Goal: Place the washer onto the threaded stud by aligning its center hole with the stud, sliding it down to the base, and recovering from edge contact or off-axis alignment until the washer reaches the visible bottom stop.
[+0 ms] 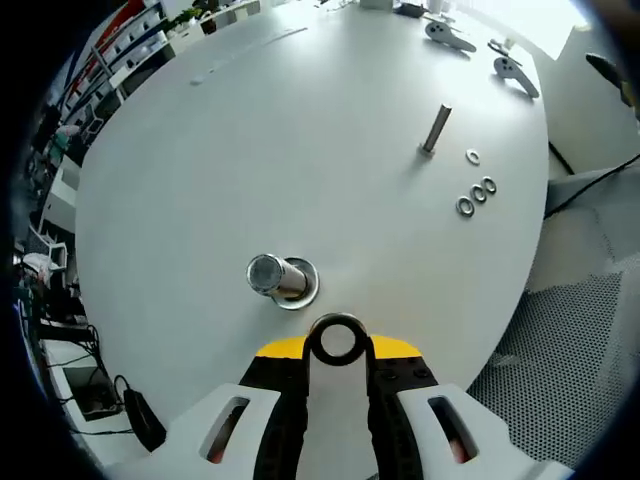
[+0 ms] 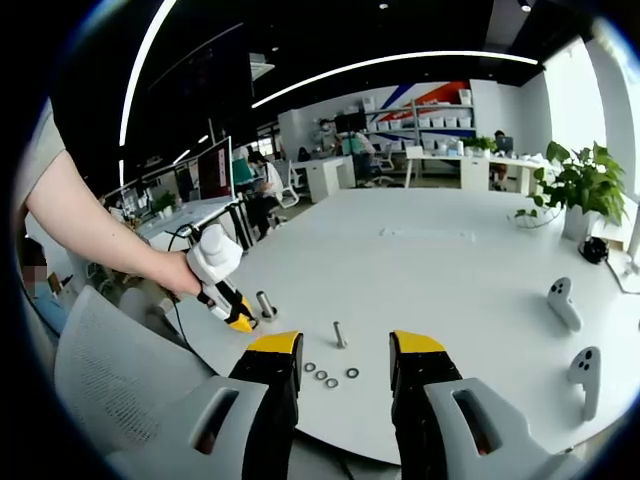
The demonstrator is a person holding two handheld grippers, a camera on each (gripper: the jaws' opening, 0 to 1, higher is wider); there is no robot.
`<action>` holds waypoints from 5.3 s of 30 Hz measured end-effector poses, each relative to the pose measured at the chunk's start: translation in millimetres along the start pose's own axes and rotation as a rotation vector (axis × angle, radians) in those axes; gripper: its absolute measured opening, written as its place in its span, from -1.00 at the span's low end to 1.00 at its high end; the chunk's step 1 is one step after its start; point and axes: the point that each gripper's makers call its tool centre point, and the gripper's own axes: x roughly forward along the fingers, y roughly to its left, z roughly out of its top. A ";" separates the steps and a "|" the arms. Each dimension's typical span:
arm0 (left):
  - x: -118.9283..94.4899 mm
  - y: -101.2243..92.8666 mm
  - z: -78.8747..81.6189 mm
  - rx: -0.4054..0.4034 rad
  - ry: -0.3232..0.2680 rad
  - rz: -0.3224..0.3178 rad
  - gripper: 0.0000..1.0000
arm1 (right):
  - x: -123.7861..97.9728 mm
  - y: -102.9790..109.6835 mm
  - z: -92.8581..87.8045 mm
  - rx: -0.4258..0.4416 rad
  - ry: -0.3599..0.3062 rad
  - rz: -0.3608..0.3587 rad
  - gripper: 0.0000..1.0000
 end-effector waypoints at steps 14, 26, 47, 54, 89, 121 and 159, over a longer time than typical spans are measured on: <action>-28.8 2.6 15.8 0.056 -0.057 0.024 -0.63 | 0.1 1.7 1.3 0.007 -0.006 0.011 -0.28; -43.2 9.5 24.9 0.076 -0.089 0.047 -0.62 | -0.5 2.6 1.2 0.005 -0.008 0.014 -0.28; -34.8 29.5 46.4 0.123 -0.076 0.052 -0.62 | -1.5 -1.8 0.8 0.007 -0.010 -0.010 -0.28; -29.7 32.9 49.2 0.123 -0.075 0.045 -0.62 | -1.3 -3.1 -0.2 0.005 -0.003 -0.017 -0.28; 10.8 18.7 31.3 0.138 -0.015 0.011 -0.62 | -0.3 -8.2 -7.6 -0.007 0.039 -0.044 -0.28; -38.3 19.4 45.0 -0.114 -0.291 0.088 -0.39 | 4.7 7.0 -12.7 -0.032 0.072 0.030 -0.27; -187.8 -25.0 25.9 -0.273 -0.784 0.122 -0.36 | 1.5 2.1 -16.0 -0.044 0.089 -0.008 -0.26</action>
